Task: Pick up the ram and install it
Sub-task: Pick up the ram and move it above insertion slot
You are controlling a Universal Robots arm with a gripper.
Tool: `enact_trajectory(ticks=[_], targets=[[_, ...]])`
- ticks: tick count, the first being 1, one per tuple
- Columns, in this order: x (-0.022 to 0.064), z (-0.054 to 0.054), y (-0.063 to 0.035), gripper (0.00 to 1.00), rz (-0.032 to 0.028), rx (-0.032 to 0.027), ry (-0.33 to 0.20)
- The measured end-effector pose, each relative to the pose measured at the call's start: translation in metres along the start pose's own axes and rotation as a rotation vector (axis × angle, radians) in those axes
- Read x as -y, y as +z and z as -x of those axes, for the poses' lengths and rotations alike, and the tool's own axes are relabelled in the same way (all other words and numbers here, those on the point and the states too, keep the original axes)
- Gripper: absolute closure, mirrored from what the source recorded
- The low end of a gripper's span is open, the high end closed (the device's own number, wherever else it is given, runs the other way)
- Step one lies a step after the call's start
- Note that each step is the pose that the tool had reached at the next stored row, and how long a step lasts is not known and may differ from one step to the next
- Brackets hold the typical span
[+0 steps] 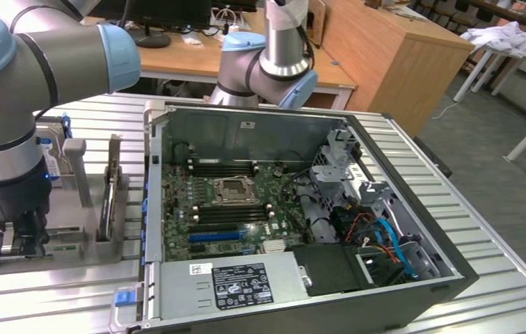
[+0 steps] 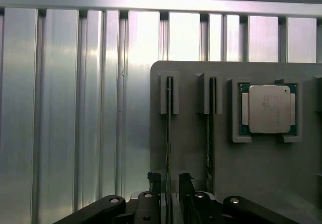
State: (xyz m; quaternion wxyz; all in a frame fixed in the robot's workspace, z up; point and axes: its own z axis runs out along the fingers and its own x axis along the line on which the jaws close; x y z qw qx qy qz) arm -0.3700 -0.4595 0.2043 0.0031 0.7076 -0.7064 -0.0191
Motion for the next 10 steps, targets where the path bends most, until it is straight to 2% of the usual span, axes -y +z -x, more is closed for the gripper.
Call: enact_trajectory(ticks=[10], targets=[[0.0001, -0.0002, 0.0032, 0.71, 0.0001, -0.0001, 0.0]])
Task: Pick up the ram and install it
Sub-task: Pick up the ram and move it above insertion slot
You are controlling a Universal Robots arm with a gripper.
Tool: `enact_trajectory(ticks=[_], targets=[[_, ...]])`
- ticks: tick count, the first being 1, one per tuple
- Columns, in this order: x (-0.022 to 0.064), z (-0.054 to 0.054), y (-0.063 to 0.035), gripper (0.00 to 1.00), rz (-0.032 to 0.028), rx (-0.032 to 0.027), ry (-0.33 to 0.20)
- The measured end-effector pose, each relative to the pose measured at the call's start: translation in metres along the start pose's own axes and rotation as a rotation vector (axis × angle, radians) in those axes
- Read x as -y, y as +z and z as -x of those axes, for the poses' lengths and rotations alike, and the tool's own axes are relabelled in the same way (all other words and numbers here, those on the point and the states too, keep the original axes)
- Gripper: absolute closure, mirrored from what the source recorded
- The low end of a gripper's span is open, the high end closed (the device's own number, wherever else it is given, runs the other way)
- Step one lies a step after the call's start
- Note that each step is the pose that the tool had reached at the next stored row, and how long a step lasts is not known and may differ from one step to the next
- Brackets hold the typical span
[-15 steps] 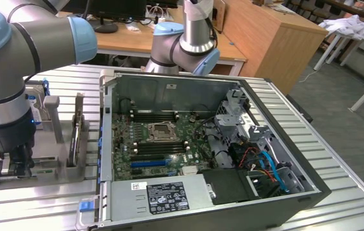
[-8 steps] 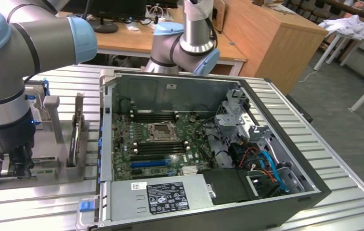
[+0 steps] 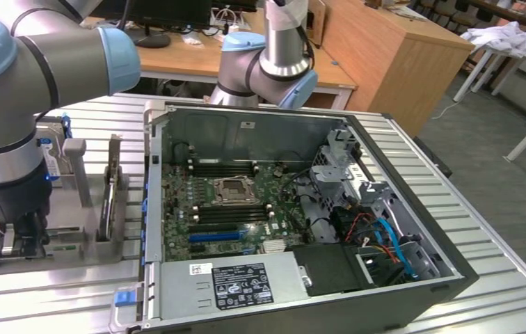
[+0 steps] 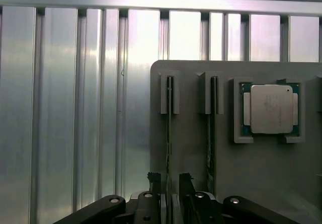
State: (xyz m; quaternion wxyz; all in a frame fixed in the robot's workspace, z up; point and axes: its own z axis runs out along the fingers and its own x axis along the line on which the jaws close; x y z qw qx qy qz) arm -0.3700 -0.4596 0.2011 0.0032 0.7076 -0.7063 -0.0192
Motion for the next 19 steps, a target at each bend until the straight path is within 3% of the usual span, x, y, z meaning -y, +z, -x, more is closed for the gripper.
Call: enact_trajectory(ticks=[16, 18, 19], targets=[[0.0, 0.0, 0.0005, 0.71, -0.0001, 0.0001, 0.0], [0.0, 0.0, 0.0005, 0.73, -0.0001, 0.0001, 0.0], [0.0, 0.0, 0.0005, 0.8, -0.0001, 0.0001, 0.0]])
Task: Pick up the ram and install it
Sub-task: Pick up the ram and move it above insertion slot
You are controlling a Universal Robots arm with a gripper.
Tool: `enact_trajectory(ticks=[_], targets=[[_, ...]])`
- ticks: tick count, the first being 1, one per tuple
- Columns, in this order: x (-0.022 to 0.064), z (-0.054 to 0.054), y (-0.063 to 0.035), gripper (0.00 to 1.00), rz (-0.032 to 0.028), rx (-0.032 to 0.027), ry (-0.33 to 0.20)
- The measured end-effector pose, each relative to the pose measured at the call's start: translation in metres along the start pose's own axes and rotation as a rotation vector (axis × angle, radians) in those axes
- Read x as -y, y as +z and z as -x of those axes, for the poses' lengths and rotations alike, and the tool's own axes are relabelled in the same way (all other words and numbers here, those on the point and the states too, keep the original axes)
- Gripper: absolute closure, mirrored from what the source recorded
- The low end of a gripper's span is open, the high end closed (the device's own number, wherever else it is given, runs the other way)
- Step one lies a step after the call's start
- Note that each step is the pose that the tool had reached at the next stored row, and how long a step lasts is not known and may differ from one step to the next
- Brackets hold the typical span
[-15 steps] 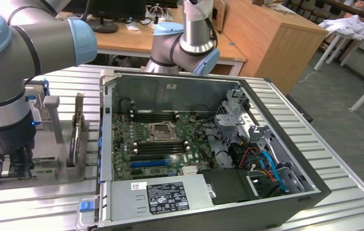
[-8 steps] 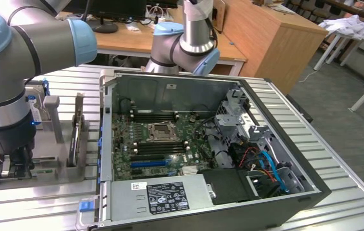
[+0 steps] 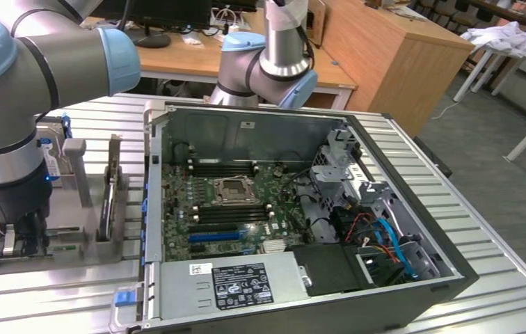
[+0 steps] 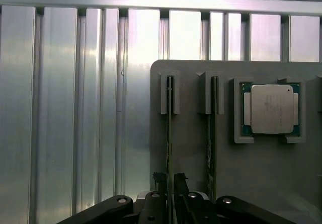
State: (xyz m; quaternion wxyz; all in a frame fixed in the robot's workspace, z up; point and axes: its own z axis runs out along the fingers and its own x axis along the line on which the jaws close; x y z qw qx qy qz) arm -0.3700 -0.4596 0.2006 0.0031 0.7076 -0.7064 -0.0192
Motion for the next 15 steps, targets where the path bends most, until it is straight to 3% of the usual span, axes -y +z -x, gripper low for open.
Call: enact_trajectory(ticks=[15], targets=[[0.0, 0.0001, 0.0, 0.8, 0.0, 0.0, 0.0]])
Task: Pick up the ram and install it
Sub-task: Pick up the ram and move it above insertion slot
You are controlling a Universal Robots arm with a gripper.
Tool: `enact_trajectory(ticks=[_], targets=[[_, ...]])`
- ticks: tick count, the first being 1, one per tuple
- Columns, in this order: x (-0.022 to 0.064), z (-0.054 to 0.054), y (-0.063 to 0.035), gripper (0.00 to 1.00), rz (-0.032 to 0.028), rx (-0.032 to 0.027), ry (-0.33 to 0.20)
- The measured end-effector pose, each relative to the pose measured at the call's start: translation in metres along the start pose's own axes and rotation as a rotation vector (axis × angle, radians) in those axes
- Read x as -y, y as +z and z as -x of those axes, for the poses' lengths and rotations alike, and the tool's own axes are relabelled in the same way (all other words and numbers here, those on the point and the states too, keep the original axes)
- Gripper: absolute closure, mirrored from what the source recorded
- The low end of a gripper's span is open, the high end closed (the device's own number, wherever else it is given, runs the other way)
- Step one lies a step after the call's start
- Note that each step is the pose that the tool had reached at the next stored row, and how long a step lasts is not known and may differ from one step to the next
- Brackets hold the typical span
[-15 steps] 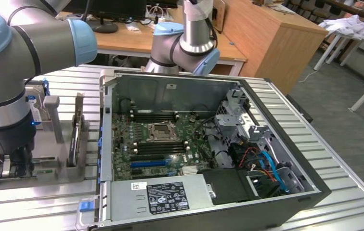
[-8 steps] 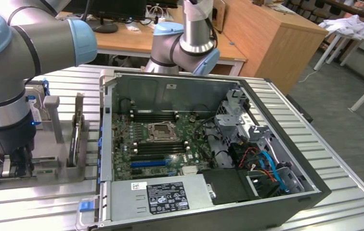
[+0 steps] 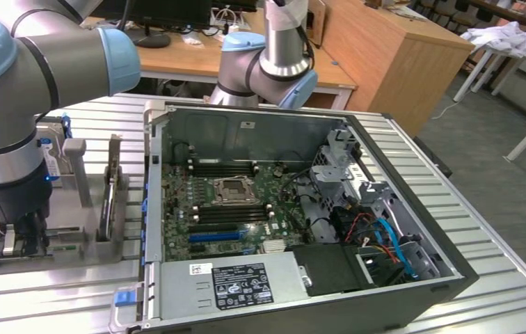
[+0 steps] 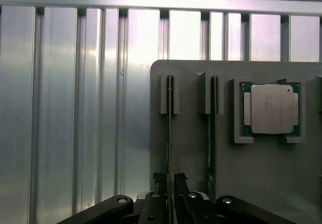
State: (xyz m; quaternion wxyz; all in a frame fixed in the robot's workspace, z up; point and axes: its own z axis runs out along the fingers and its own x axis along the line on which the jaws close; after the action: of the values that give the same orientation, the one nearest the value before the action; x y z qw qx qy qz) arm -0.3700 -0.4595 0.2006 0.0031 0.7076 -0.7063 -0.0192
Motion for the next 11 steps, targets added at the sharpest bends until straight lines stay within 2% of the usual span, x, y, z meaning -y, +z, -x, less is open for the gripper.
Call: enact_trajectory(ticks=[3, 4, 11], targets=[[0.0, 0.0, 0.0, 0.81, -0.0001, 0.0, 0.0], [0.0, 0.0, 0.0, 0.87, 0.0, 0.0, 0.0], [0.0, 0.0, 0.0, 0.88, 0.0, 0.0, 0.0]])
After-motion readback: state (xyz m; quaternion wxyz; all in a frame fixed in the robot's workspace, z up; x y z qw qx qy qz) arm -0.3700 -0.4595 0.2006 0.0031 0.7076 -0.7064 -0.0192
